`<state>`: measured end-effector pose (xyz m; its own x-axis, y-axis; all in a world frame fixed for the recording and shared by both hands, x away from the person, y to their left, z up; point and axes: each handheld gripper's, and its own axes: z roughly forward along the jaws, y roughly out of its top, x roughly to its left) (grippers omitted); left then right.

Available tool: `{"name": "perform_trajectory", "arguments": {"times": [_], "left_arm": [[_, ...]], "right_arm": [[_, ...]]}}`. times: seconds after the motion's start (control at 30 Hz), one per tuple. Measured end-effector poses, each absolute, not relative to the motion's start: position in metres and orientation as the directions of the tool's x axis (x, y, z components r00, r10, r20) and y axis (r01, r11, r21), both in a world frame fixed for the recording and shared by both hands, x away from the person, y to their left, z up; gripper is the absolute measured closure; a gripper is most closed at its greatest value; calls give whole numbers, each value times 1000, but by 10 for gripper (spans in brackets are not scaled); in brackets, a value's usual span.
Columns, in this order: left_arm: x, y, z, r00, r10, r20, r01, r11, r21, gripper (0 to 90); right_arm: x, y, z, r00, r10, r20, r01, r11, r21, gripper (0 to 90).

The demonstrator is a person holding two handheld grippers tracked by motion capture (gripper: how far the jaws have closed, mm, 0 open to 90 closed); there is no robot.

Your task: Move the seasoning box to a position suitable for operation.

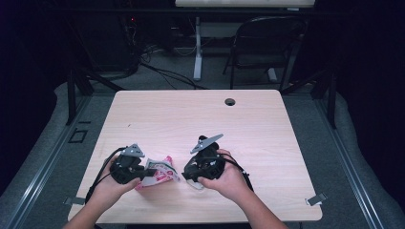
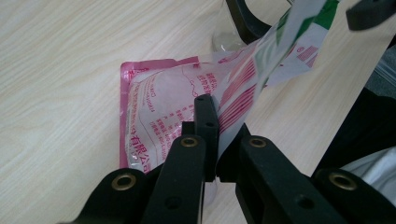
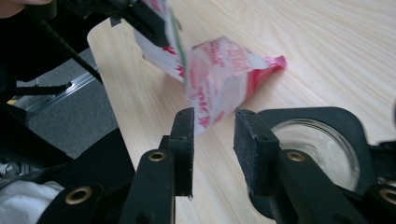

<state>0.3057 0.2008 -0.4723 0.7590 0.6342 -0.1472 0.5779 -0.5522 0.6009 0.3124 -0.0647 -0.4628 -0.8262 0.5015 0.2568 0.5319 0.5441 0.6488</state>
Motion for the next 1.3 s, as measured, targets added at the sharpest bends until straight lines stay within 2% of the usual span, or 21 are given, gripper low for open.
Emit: {"name": "perform_trajectory", "arguments": {"times": [0.23, 0.63, 0.7, 0.83, 0.9, 1.0, 1.27, 1.3], "left_arm": [[306, 195, -475, 767, 623, -155, 570, -551, 609, 900], [309, 191, -475, 777, 610, -155, 561, -560, 610, 899], [309, 191, -476, 777, 610, -157, 562, -558, 611, 899], [307, 191, -477, 783, 605, -145, 552, -569, 610, 889], [307, 191, -478, 784, 603, -146, 551, -569, 611, 878], [304, 192, -481, 793, 594, -138, 538, -574, 618, 795], [298, 194, -490, 811, 576, -107, 502, -590, 632, 665], [297, 196, -492, 807, 582, -100, 501, -584, 638, 605]], "right_arm": [[313, -48, -469, -832, 493, 255, 528, 560, 639, 665], [331, -27, -483, -814, 503, 290, 566, 576, 591, 710], [333, -24, -485, -810, 505, 298, 573, 574, 585, 733], [336, -18, -485, -813, 496, 305, 575, 598, 559, 860], [338, -18, -484, -820, 489, 299, 567, 619, 543, 877], [340, -17, -484, -816, 494, 301, 573, 625, 529, 899], [339, -18, -481, -822, 488, 292, 565, 639, 522, 900], [339, -18, -481, -820, 487, 301, 569, 634, 523, 900]]}}
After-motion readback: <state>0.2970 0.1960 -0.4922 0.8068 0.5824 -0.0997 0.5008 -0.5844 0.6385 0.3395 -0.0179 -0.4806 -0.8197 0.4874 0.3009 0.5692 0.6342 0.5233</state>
